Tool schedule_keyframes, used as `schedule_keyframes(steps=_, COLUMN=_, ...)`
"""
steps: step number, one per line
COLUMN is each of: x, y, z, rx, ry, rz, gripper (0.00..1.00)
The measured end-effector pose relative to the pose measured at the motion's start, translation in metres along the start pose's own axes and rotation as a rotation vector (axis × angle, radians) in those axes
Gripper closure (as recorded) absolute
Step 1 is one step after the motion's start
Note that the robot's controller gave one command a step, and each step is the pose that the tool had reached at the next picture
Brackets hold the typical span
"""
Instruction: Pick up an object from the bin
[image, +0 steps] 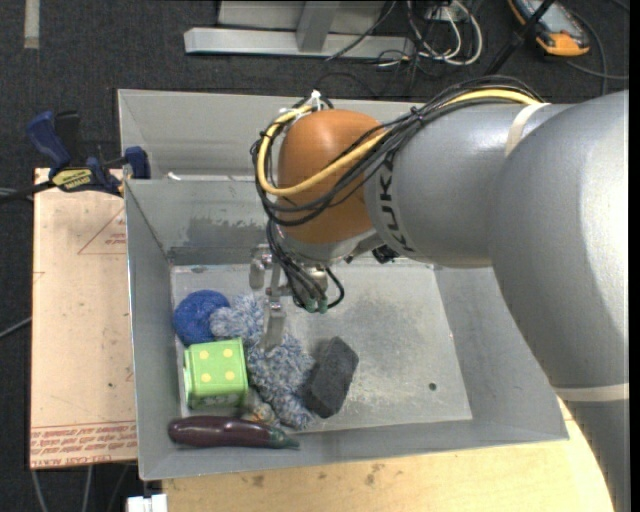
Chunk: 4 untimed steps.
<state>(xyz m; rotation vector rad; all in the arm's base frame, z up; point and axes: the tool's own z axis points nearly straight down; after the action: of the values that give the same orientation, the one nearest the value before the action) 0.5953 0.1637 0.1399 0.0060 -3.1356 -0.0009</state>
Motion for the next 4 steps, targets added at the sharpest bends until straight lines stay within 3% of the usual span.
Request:
schedule_keyframes(steps=1, x=-0.001, y=-0.001, z=-0.005, rx=-0.001, ry=-0.006, rz=0.003, gripper=0.0)
schedule_keyframes(steps=2, x=0.016, y=-0.003, z=0.018, rx=-0.002, ry=-0.017, rz=-0.101, gripper=0.0)
schedule_keyframes(steps=3, x=0.053, y=0.011, z=0.053, rx=0.002, ry=-0.017, rz=-0.69, gripper=1.0)
schedule_keyframes(steps=4, x=0.053, y=0.011, z=0.053, rx=0.001, ry=-0.017, rz=-0.689, gripper=1.0)
